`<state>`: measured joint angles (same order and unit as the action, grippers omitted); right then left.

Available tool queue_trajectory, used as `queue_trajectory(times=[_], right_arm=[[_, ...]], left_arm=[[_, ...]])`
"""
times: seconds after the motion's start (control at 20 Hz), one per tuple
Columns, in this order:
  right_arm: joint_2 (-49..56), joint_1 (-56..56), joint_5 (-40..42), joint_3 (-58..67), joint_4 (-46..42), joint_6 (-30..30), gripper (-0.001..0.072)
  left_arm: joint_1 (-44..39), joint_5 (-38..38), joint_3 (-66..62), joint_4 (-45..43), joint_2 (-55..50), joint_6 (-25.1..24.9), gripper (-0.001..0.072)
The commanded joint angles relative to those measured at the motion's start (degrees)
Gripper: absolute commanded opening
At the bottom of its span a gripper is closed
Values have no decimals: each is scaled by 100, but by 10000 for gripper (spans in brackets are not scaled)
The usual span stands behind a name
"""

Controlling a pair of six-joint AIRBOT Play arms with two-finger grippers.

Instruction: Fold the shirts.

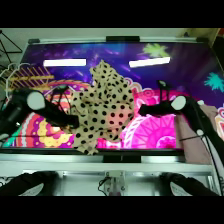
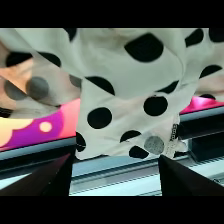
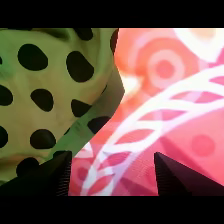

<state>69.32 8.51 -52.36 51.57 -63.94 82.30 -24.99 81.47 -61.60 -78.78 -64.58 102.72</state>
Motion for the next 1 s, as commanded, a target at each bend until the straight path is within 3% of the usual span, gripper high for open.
queue_trajectory(times=[0.0, 0.15, 0.25, 0.45, 0.55, 0.6, 0.65, 0.8, 0.85, 0.95], right_arm=[[684, -92, 192, 192, 374, -203, 628], [935, -90, 262, 192, 741, -295, 629], [1058, -90, 249, 192, 1032, -529, 674], [1303, -90, 271, 192, 1506, -713, 674], [1394, -90, 299, 192, 1731, -767, 674], [1434, -90, 343, 192, 1834, -769, 674], [1467, -76, 417, 192, 1899, -767, 674], [1550, 90, 684, 192, 1956, -761, 674], [1596, 177, 785, 192, 2011, -752, 673], [1740, 319, 977, 192, 2168, -568, 651]], left_arm=[[-798, -1099, 1178, 306, 48, 468, 632], [-1226, -2194, 1626, 382, -214, 962, 631], [-1307, -2590, 1635, 387, -520, 968, 631], [-1318, -3167, 1635, 376, -999, 769, 630], [-1318, -3248, 1635, 323, -1110, 728, 595], [-1316, -3244, 1635, 291, -1152, 737, 539], [-1311, -3239, 1637, 275, -1163, 732, 336], [-1311, -3230, 1631, 271, -1145, 717, 81], [-1314, -3193, 1620, 273, -1130, 619, 47], [-1314, -3077, 1620, 157, -1049, 575, 46]])
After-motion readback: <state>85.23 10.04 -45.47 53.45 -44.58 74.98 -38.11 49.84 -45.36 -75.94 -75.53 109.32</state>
